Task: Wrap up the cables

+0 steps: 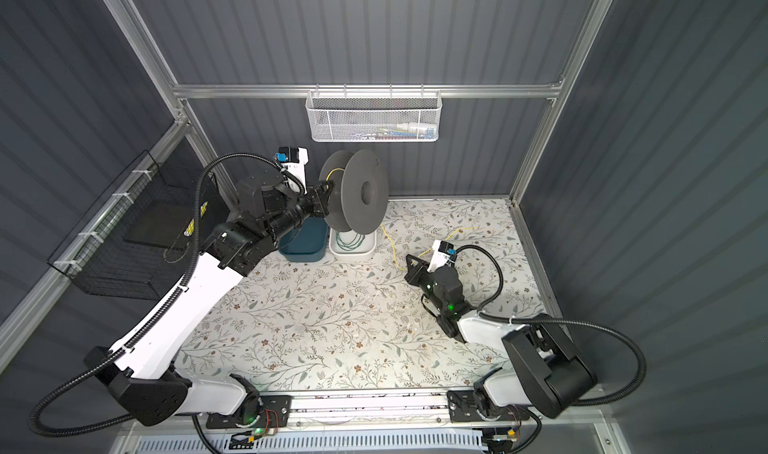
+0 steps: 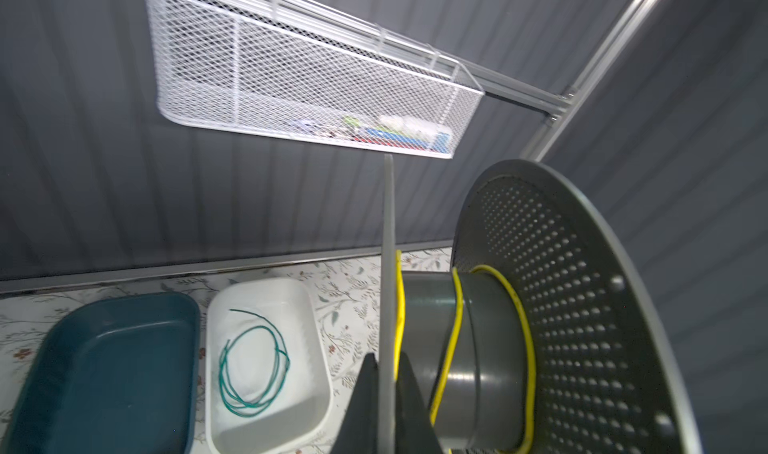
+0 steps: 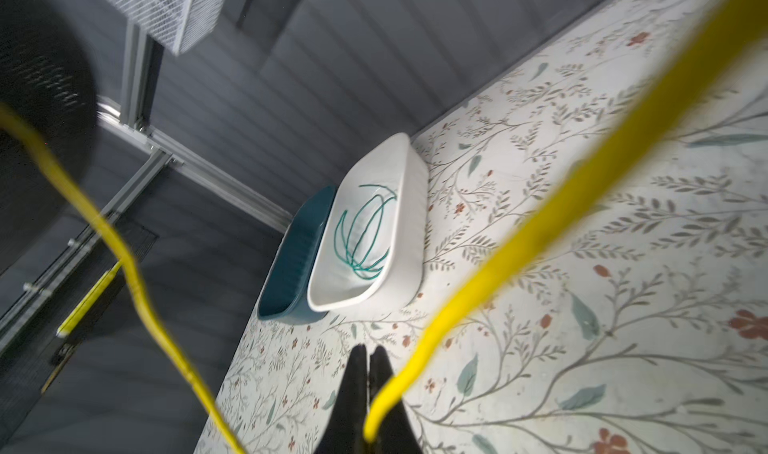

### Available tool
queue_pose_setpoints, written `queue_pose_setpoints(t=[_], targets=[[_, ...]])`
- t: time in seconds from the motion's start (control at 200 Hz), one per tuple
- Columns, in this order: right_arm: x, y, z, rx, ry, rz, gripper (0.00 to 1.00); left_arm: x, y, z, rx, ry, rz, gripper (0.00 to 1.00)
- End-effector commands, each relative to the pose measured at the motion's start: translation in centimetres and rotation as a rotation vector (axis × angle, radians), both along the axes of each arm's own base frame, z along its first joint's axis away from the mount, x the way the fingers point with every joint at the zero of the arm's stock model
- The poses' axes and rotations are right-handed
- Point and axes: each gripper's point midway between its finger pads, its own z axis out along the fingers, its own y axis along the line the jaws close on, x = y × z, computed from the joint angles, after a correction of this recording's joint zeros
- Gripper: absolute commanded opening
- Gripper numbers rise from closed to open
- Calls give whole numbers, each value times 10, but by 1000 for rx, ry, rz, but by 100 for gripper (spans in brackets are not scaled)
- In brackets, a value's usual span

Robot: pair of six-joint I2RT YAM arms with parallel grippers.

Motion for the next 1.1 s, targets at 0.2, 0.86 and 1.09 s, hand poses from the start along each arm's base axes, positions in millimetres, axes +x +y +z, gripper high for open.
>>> queue_pose_setpoints(t=[0.2, 0.86, 1.09], targets=[[-60, 48, 106, -139, -296, 118, 0, 55, 41, -40, 79, -41, 384, 0], [-69, 94, 292, 21, -533, 368, 0, 11, -7, -143, 571, 82, 288, 0], [-17, 70, 303, 87, -469, 347, 0, -33, -17, -184, 691, 142, 140, 0]])
